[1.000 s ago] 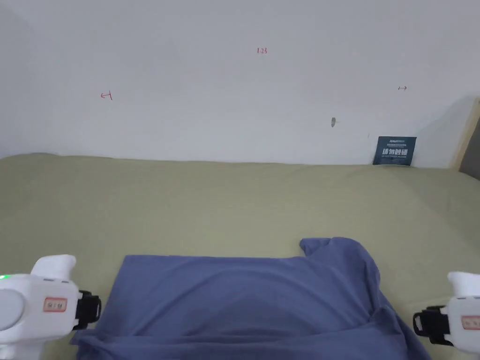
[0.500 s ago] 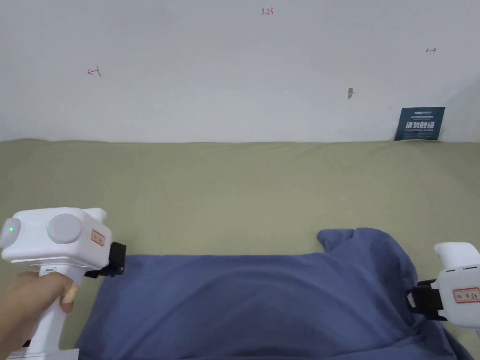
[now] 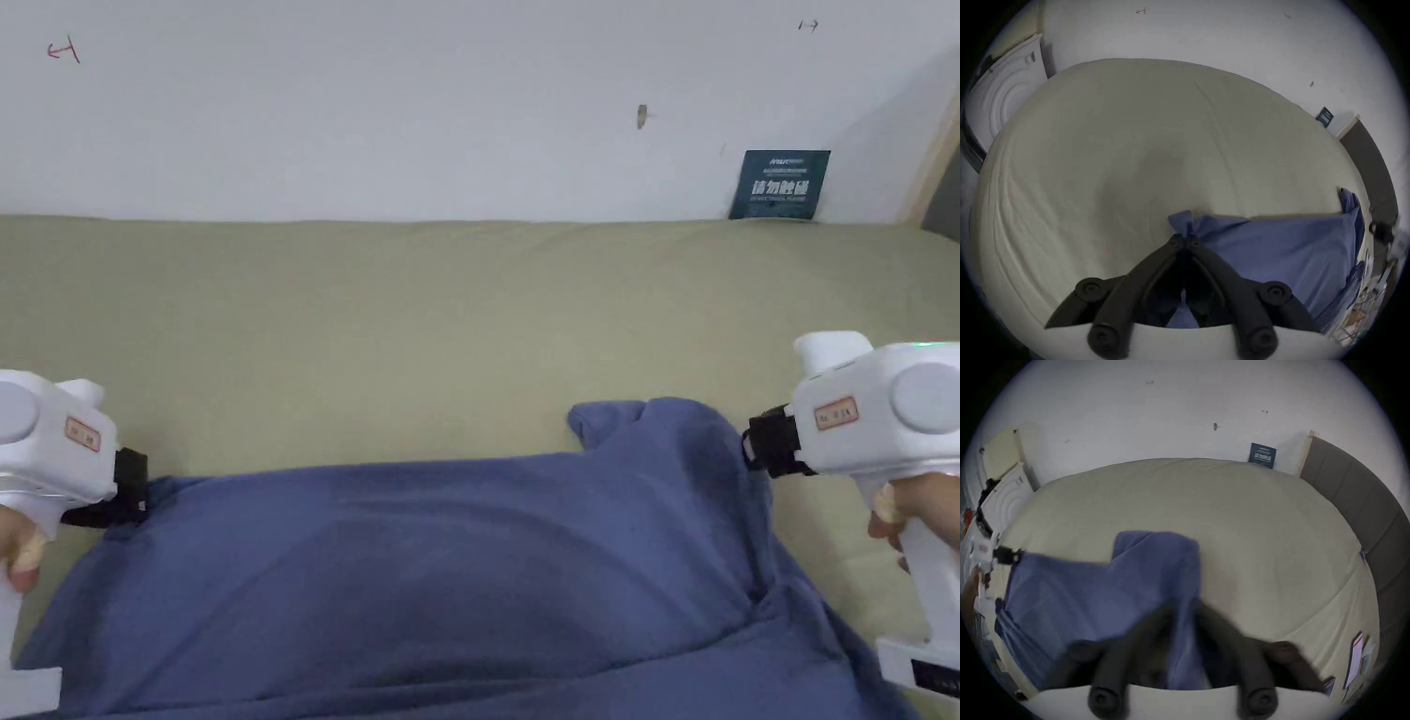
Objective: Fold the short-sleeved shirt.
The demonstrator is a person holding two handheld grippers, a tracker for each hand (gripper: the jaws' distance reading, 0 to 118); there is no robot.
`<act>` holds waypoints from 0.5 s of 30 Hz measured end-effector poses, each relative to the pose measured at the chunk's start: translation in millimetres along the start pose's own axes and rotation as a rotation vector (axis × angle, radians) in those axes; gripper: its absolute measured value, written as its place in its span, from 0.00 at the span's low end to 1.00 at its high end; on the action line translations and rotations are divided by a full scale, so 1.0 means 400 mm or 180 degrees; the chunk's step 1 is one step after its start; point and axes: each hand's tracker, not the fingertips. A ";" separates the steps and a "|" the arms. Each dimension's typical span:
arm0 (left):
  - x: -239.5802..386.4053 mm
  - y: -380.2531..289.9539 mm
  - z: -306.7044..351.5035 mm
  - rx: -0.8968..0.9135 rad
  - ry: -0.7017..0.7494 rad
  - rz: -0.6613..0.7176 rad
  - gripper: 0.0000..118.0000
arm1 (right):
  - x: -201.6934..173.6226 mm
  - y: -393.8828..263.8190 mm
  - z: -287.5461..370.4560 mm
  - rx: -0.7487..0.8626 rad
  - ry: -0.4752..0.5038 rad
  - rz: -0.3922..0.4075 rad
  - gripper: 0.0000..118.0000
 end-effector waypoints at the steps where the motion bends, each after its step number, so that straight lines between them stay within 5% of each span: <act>1: -0.003 0.005 0.006 0.0022 0.0018 -0.0041 0.01 | 0.011 0.019 -0.028 -0.0043 0.0004 -0.0105 0.69; 2: -0.003 0.010 0.009 0.0021 0.0006 -0.0045 0.01 | 0.023 0.035 -0.060 -0.0156 0.0070 -0.0215 0.91; 3: -0.002 0.014 0.010 0.0025 0.0013 -0.0044 0.01 | 0.029 0.047 -0.082 -0.0192 0.0091 -0.0328 0.95; 6: 0.008 0.011 0.021 0.0054 0.0046 -0.0080 0.01 | 0.035 0.066 -0.161 -0.0298 0.0254 -0.0602 0.82; 8: 0.013 0.017 0.021 0.0045 0.0067 -0.0106 0.01 | 0.014 0.067 -0.203 -0.0592 0.0105 -0.0558 0.59; 10: 0.015 0.011 0.030 0.0043 0.0092 -0.0144 0.01 | -0.013 0.058 -0.208 -0.0758 -0.0032 -0.0365 0.00; 13: 0.006 0.014 0.049 0.0098 0.0080 -0.0171 0.01 | -0.043 0.031 -0.148 -0.0473 -0.0036 -0.0273 0.00; 15: 0.001 0.014 0.087 0.0219 0.0064 -0.0154 0.01 | -0.062 0.022 -0.091 -0.0165 -0.0070 0.0055 0.00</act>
